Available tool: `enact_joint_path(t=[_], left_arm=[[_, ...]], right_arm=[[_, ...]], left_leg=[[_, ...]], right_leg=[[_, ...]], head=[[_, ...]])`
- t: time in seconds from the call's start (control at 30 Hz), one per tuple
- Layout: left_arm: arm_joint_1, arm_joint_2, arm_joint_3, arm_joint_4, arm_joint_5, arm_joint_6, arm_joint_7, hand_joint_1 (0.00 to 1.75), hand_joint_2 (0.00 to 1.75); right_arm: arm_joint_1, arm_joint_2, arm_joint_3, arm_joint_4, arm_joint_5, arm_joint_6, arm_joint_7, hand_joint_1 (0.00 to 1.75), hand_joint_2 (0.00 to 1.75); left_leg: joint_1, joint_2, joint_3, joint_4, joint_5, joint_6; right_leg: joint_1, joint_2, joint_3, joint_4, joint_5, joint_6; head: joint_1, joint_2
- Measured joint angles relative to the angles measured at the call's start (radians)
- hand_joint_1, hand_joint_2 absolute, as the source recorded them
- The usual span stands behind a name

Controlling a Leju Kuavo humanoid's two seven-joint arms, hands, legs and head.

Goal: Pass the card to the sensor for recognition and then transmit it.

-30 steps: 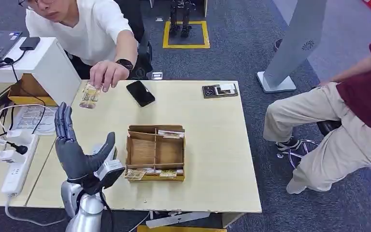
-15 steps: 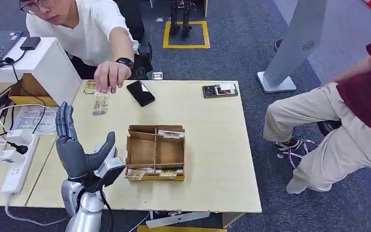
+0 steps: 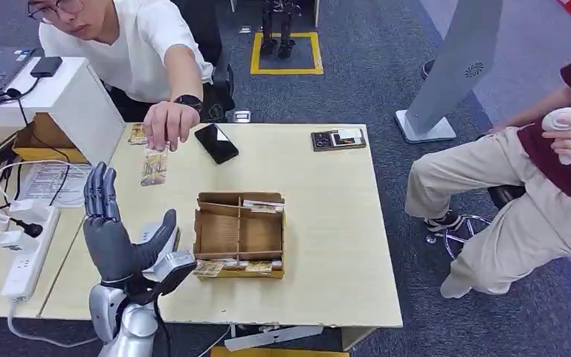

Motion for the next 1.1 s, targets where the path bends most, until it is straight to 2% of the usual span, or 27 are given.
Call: enact_joint_path(t=[0.13,0.3,0.4,0.5,0.53,0.6,0.7,1.1], left_arm=[[-0.001,-0.001,-0.002,-0.011,-0.149,0.0,0.01,0.0,1.75],[-0.001,-0.002,-0.002,-0.019,-0.177,0.0,0.018,0.0,1.75],[-0.002,-0.002,-0.002,-0.019,-0.265,0.0,0.039,0.0,1.75],[-0.004,0.0,-0.002,-0.019,-0.376,0.0,0.115,0.0,1.75],[-0.008,0.001,-0.002,-0.018,-0.403,0.0,0.161,0.0,1.75],[-0.017,0.005,-0.016,-0.014,-0.431,0.0,0.248,0.0,1.75],[-0.034,0.008,-0.039,-0.007,-0.45,0.0,0.315,0.0,1.75],[-0.055,0.009,-0.068,0.01,-0.457,0.0,0.329,0.0,1.75]], right_arm=[[0.001,0.0,0.0,0.0,0.017,0.004,-0.004,0.0,1.75],[0.003,0.0,0.0,0.0,0.018,0.005,-0.004,0.0,1.75],[0.002,0.0,0.002,0.0,0.03,0.008,-0.004,0.0,1.75],[0.001,0.0,0.003,0.0,0.039,0.01,-0.003,0.0,1.75],[0.001,0.0,0.003,0.0,0.039,0.011,-0.002,0.0,1.75],[0.001,0.0,0.004,0.0,0.039,0.011,0.003,0.0,1.75],[0.001,-0.002,0.008,0.0,0.039,0.01,0.006,0.0,1.75],[0.001,-0.004,0.019,0.0,0.039,0.01,0.008,0.0,1.75]], left_leg=[[0.0,0.0,0.0,0.0,0.0,0.0],[0.0,0.0,0.0,0.0,0.0,0.0],[0.0,0.0,0.0,0.0,0.0,0.0],[0.0,0.002,0.001,0.0,0.0,0.0],[0.0,0.002,0.001,0.0,0.0,0.0],[0.0,0.002,0.001,0.0,0.0,0.0],[0.0,0.002,0.0,0.0,0.0,0.0],[0.0,0.002,0.0,0.0,0.0,0.0]], right_leg=[[0.0,0.0,0.0,0.0,0.0,0.0],[0.0,0.0,0.0,0.0,0.0,0.0],[0.0,0.0,0.0,0.0,0.0,0.0],[0.0,0.001,-0.001,0.0,0.0,0.0],[0.0,0.002,-0.001,0.0,0.0,0.0],[0.0,0.002,-0.001,0.0,0.0,0.0],[0.0,0.002,-0.001,0.0,0.0,0.0],[0.0,0.002,-0.001,0.0,0.0,0.0]], head=[[0.0,0.0],[0.0,0.0],[0.0,0.0],[0.0,0.0],[0.0,0.0],[0.0,0.0],[0.0,0.0],[0.0,0.0]])
